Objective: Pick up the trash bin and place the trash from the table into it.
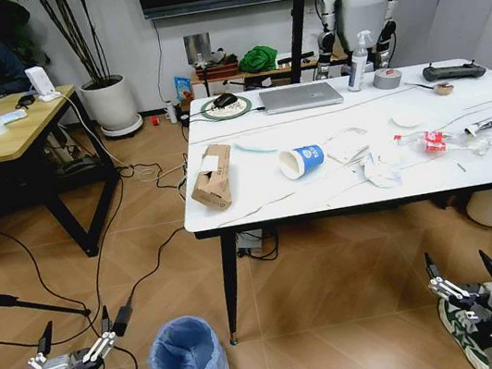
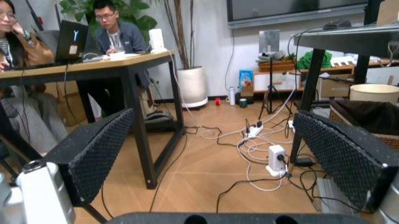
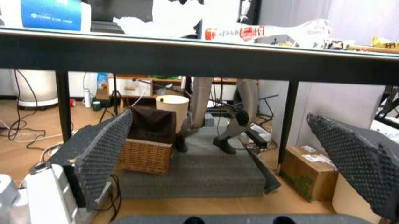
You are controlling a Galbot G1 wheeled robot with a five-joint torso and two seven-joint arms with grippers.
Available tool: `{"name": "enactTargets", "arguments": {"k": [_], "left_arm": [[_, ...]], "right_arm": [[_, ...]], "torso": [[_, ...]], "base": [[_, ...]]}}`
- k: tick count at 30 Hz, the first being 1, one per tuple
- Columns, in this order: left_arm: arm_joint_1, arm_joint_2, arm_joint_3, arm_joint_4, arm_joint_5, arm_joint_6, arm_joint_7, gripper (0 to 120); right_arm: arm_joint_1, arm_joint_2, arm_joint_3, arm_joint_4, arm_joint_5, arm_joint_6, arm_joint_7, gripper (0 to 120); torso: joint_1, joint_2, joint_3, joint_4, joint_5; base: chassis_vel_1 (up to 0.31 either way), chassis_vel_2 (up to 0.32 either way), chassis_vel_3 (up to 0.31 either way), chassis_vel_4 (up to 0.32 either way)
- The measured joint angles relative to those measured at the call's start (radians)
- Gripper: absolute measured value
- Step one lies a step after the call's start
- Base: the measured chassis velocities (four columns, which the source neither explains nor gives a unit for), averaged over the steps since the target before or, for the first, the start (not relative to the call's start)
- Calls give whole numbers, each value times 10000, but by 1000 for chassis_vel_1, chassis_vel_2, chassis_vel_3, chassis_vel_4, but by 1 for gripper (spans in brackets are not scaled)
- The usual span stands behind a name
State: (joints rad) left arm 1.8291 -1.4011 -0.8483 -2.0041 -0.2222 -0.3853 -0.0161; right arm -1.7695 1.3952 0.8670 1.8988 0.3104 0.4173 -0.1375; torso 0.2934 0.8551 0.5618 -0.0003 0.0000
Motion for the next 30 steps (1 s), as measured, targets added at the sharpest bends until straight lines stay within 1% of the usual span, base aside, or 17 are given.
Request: {"name": "enactTargets", "arguments": {"k": [15,30], "left_arm": [[-44,-31,-55,57,-46,-64,-14,100],[-74,-124,-36,89,-16,-95,-16,100]], "right_arm": [[57,73,-118,-10,-154,3,-17,100],[115,15,-242,-59,-183,-31,-14,100]], "torso": [[-287,-653,-368,0,0],[-506,-1185,-680,1,0]], "base": [[0,0,0,0],[0,0,0,0]]}}
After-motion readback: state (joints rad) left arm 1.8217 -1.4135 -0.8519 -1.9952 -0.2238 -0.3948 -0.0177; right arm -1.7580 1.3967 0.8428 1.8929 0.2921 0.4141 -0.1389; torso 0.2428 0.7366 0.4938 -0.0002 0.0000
